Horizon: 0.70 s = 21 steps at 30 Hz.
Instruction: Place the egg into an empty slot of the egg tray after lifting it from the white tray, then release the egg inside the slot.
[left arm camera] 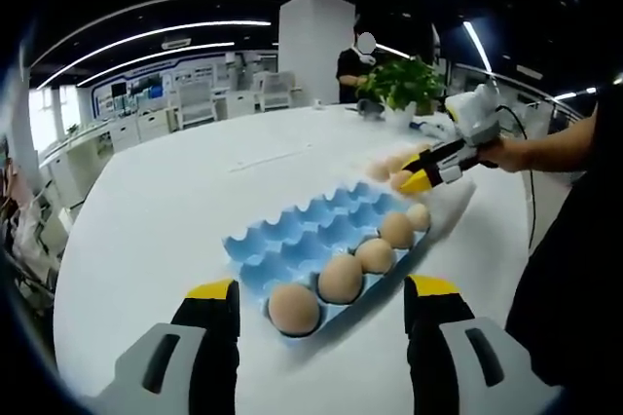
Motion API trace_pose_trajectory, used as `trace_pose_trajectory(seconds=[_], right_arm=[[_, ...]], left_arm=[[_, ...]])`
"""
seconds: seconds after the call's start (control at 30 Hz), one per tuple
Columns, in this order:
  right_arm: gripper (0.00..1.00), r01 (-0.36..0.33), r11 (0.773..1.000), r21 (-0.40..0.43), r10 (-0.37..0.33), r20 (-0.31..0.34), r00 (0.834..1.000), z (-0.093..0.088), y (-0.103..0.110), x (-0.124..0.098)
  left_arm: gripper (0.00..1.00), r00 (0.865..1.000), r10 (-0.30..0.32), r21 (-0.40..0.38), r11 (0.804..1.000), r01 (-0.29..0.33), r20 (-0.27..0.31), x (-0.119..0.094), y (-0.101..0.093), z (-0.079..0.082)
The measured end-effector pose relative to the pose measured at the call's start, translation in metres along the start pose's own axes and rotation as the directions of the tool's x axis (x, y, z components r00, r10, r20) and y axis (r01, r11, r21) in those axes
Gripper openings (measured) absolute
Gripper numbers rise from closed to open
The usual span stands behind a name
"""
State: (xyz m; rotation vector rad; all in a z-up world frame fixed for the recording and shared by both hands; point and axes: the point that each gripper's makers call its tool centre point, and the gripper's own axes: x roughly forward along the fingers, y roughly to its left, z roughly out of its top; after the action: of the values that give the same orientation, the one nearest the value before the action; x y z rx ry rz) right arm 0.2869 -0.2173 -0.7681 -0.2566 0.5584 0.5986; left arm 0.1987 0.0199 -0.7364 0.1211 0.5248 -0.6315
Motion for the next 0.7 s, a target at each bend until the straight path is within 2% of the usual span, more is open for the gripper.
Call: trace_pose_trajectory(seconds=[0.4, 0.7], right_arm=[[0.24, -0.010, 1.000, 0.020, 0.009, 0.062, 0.998, 0.022, 0.004, -0.011], [0.24, -0.054, 0.999, 0.002, 0.054, 0.090, 0.994, 0.039, 0.023, -0.006]], left_arm=[[0.69, 1.000, 0.002, 0.009, 1.000, -0.002, -0.010, 0.000, 0.001, -0.002], [0.69, 1.000, 0.004, 0.011, 1.000, -0.004, -0.009, -0.001, 0.000, -0.002]])
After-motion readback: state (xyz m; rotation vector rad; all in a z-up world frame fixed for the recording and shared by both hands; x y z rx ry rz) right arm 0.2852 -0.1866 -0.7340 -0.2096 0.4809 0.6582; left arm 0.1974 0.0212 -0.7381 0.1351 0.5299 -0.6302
